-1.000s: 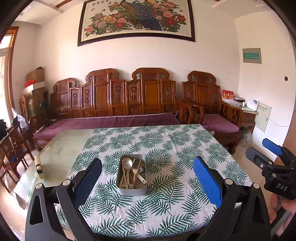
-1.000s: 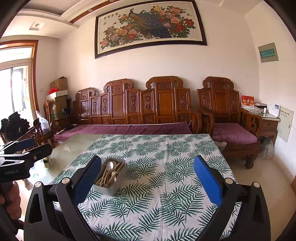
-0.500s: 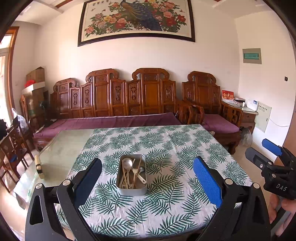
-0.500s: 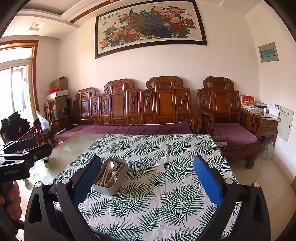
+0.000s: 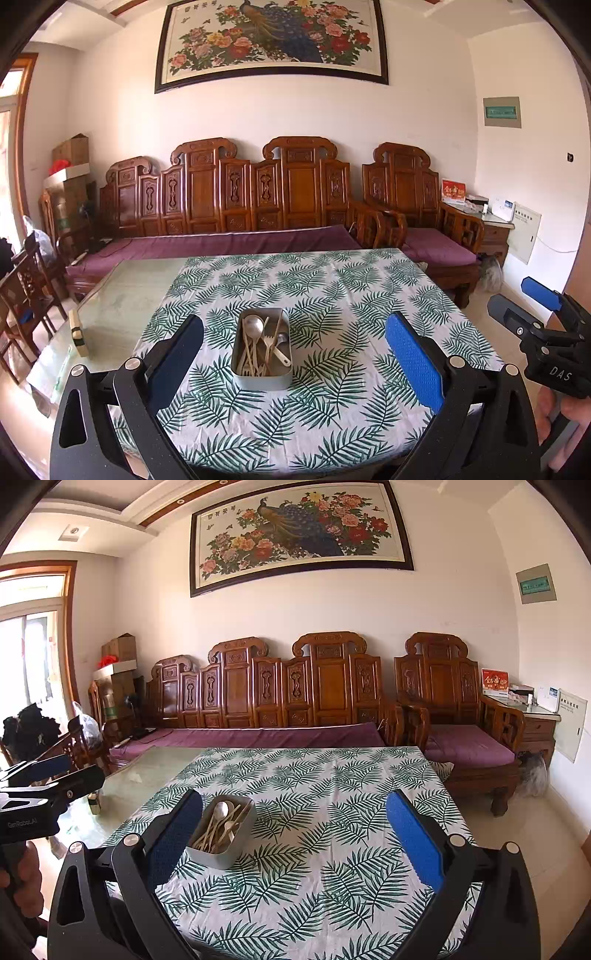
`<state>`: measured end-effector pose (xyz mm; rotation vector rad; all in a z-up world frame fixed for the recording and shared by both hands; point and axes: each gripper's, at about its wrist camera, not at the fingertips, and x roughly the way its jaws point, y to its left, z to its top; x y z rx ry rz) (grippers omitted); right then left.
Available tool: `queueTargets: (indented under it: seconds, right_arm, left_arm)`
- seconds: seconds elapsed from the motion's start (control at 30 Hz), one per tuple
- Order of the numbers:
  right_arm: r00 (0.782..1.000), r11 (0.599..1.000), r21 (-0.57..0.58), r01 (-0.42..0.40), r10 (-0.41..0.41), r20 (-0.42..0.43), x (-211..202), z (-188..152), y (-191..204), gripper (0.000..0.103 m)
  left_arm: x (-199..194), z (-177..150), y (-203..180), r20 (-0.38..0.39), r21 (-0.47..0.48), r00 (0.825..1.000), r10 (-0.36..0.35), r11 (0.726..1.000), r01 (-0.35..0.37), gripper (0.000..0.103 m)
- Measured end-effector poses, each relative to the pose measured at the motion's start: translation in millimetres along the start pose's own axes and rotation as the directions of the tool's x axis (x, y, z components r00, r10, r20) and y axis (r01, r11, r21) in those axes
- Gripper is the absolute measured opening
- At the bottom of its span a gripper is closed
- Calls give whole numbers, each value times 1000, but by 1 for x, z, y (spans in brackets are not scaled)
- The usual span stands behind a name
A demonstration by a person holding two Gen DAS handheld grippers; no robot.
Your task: Organize utensils
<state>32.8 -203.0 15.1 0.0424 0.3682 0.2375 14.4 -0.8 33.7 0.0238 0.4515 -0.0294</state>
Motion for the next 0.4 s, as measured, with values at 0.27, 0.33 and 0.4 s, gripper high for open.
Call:
queueTargets:
  seconds: [0.27, 0.33, 0.4]
  right_arm:
    - [1000, 1000, 0, 1, -1, 0, 0, 0, 0, 100]
    - [1000, 1000, -1, 0, 0, 1, 0, 0, 0, 100]
    - [1000, 1000, -1, 0, 0, 1, 0, 0, -1, 100]
  left_arm:
    - [0, 0, 0, 0, 0, 1000, -1, 1000, 1, 95]
    - [0, 0, 0, 1, -3, 1000, -2, 1000, 2, 95]
    - [0, -1, -1, 2, -5, 1000, -2, 1000, 2, 95]
